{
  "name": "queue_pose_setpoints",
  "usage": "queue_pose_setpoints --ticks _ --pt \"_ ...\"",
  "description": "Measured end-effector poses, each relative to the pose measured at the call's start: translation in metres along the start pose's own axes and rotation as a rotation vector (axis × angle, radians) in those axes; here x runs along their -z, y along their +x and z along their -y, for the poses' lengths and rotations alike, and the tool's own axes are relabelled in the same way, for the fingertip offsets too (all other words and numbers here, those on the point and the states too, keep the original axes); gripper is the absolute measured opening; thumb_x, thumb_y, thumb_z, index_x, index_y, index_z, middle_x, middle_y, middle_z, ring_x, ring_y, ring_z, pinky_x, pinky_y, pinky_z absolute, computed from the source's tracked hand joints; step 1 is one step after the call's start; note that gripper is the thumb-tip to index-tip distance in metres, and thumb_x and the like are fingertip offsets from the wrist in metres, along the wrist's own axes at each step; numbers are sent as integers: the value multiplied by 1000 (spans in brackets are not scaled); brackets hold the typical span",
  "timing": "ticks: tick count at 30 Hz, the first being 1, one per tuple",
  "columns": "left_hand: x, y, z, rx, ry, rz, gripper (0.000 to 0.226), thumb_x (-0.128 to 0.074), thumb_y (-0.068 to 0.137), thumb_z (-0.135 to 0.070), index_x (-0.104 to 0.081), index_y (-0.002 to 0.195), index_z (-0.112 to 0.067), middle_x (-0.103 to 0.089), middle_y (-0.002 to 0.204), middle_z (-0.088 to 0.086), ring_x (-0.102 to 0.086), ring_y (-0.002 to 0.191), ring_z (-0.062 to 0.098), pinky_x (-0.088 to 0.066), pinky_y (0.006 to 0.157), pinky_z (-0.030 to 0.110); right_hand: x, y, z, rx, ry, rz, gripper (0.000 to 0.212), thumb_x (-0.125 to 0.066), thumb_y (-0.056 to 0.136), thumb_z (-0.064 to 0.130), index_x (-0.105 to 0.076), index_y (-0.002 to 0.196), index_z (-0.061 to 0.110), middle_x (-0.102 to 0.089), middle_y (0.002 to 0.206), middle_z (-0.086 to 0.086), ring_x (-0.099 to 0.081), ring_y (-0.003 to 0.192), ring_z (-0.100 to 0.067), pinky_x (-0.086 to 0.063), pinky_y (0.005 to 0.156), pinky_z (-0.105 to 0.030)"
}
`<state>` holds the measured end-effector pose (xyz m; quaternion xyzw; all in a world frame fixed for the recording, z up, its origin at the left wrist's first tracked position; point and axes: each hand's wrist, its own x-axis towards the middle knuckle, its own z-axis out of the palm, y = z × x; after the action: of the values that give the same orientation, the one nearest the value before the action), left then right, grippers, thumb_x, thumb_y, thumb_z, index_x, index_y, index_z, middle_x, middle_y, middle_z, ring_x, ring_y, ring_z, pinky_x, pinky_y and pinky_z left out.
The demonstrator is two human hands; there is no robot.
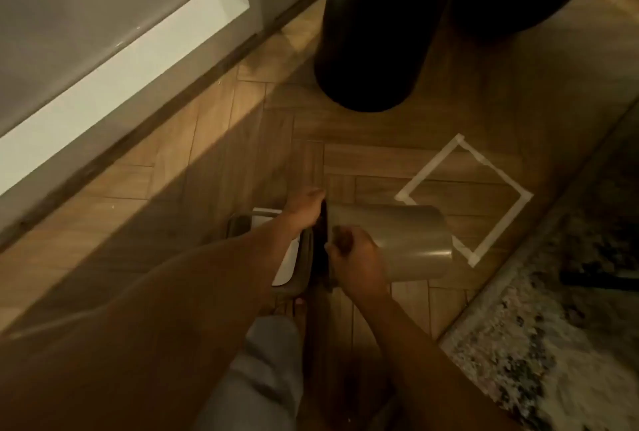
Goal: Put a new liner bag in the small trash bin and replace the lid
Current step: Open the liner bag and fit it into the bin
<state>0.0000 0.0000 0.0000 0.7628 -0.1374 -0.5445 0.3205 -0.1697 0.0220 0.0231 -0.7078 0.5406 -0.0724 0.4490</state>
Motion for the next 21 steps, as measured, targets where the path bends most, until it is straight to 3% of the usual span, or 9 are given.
queue_pose_setpoints --ticks 2,6,12,16,18,21 --pt "-1 2 4 7 35 3 38 -47 100 -34 -60 131 -17 -63 121 8 -60 109 25 -49 98 42 -7 6 1 -30 -52 -17 31 -76 86 35 -65 112 22 -65 98 8 -62 84 -8 -46 69 -18" --pt "0 7 14 29 46 31 34 -46 100 -36 -64 124 -19 -65 116 8 -62 105 24 -52 95 43 -14 13 -3 -41 -161 -8 21 -76 85 35 -66 100 22 -67 89 5 -64 77 -12 -53 68 -27" --pt "-3 3 7 16 66 73 34 -47 100 -37 -61 128 -23 -63 111 2 -62 92 16 -52 66 23 -6 10 0 -35 -245 42 9 -70 89 25 -69 94 18 -72 87 0 -69 80 -16 -55 67 -29" --pt "-10 -10 -12 -53 239 121 43 -45 98 -48 -58 131 -23 -60 129 5 -57 113 23 -49 90 33 26 5 0 -41 -222 19 9 -70 87 22 -69 94 17 -71 83 1 -67 74 -15 -51 60 -24" --pt "-14 -21 -24 -104 318 144 46 -42 98 -51 -55 135 -26 -55 137 3 -51 123 24 -41 91 34 48 2 0 -63 -192 -15 7 -71 87 22 -68 93 19 -69 80 2 -66 71 -13 -45 55 -20" --pt "-25 -43 -45 -150 324 205 44 -44 97 -52 -55 134 -29 -54 139 2 -50 119 19 -37 87 33 90 -4 0 -86 -172 -55 7 -71 87 24 -65 90 21 -67 77 4 -65 69 -11 -41 52 -18"
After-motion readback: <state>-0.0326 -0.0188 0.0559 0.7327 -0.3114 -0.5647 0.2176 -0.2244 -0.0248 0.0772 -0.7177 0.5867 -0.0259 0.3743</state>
